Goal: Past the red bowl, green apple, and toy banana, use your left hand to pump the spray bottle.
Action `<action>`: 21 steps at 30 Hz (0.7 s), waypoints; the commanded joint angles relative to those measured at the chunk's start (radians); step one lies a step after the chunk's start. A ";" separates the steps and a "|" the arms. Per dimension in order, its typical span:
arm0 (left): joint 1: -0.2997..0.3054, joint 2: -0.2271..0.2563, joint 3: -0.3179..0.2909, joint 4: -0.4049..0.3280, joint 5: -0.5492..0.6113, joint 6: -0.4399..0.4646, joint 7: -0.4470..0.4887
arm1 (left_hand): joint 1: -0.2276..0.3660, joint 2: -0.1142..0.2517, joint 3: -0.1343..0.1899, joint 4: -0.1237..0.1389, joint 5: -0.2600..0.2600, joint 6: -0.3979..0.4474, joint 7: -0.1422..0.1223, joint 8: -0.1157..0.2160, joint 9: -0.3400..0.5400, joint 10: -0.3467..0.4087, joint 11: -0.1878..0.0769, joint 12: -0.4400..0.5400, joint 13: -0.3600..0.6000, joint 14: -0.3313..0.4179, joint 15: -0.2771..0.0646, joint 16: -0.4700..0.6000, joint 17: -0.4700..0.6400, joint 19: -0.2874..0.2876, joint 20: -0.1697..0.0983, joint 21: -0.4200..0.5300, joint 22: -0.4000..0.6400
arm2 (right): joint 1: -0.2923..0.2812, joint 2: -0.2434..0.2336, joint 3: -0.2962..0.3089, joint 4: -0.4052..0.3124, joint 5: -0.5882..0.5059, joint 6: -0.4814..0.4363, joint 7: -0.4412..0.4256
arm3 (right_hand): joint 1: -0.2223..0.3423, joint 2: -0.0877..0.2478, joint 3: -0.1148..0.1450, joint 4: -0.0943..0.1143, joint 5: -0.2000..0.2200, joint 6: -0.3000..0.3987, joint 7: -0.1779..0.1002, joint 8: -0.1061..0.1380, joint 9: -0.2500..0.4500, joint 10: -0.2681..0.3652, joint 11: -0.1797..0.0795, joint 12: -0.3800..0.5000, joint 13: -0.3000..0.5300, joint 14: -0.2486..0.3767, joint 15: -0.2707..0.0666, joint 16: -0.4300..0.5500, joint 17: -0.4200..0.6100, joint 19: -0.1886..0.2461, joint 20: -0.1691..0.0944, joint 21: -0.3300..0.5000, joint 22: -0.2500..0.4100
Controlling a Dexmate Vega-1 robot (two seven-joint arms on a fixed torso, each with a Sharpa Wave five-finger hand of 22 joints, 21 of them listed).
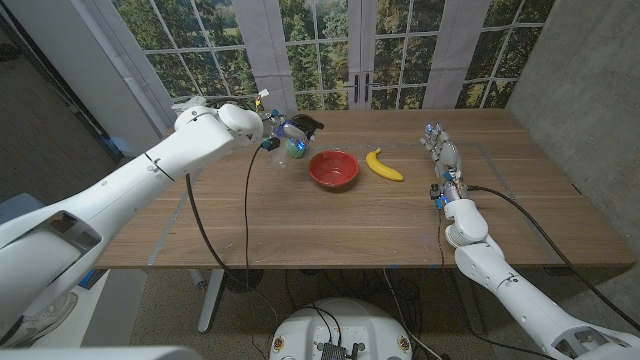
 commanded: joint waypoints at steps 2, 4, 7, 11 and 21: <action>0.018 -0.008 -0.022 0.016 -0.032 -0.032 0.001 | 0.288 0.273 0.009 -0.003 0.009 -0.046 0.014 -0.007 -0.085 -0.002 0.020 -0.005 -0.028 -0.012 -0.102 0.358 0.395 -0.014 -0.002 0.108 0.005 | -0.006 -0.003 0.004 -0.005 0.001 0.004 -0.001 | 0.000 0.008 0.000 -0.006 -0.001 0.009 0.003 0.004 0.002 0.009 -0.002 -0.001 -0.001 0.005 -0.002 0.003 0.002 0.010 -0.002 -0.005 0.001; 0.015 -0.008 -0.021 0.019 -0.037 -0.030 -0.006 | 0.290 0.275 0.015 0.000 0.009 -0.053 -0.003 -0.054 -0.138 -0.009 0.019 0.007 -0.020 -0.017 -0.103 0.365 0.388 -0.027 0.001 0.116 0.009 | -0.006 -0.004 0.004 -0.004 0.003 0.007 0.002 | 0.000 0.007 0.000 -0.006 -0.002 0.009 0.003 0.003 0.002 0.008 -0.003 -0.002 -0.001 0.005 -0.002 0.003 0.002 0.010 -0.002 -0.005 0.001; 0.015 -0.008 -0.020 0.021 -0.042 -0.028 -0.009 | 0.292 0.275 0.021 0.002 0.009 -0.130 0.007 -0.168 -0.232 -0.011 0.014 0.016 -0.037 -0.021 -0.108 0.376 0.369 -0.037 0.005 0.127 0.014 | -0.008 -0.005 0.004 -0.007 0.001 0.004 -0.001 | 0.000 0.007 0.000 -0.006 -0.002 0.009 0.003 0.003 0.002 0.007 -0.003 -0.002 -0.001 0.005 -0.002 0.003 0.002 0.010 -0.002 -0.005 0.001; 0.021 -0.011 -0.029 0.022 -0.057 -0.024 -0.003 | 0.290 0.274 0.027 0.001 0.009 -0.199 0.001 -0.320 -0.359 -0.019 0.008 0.035 -0.052 -0.025 -0.108 0.399 0.350 -0.036 0.008 0.132 0.019 | -0.011 -0.005 0.005 -0.013 0.006 -0.001 0.001 | -0.001 0.007 0.000 -0.006 -0.002 0.009 0.003 0.003 0.002 0.007 -0.003 -0.002 -0.001 0.005 -0.001 0.003 0.001 0.010 -0.002 -0.005 0.001; 0.027 -0.014 -0.042 0.028 -0.093 -0.024 -0.002 | 0.289 0.273 0.027 -0.004 0.010 -0.269 0.020 -0.452 -0.469 -0.023 0.012 0.052 -0.070 -0.030 -0.111 0.410 0.325 -0.039 0.012 0.130 0.021 | -0.014 -0.006 0.006 -0.014 0.001 0.006 -0.001 | -0.001 0.007 0.001 -0.007 -0.002 0.008 0.003 0.003 0.002 0.008 -0.004 -0.002 -0.001 0.006 -0.002 0.003 0.001 0.010 -0.002 -0.006 0.001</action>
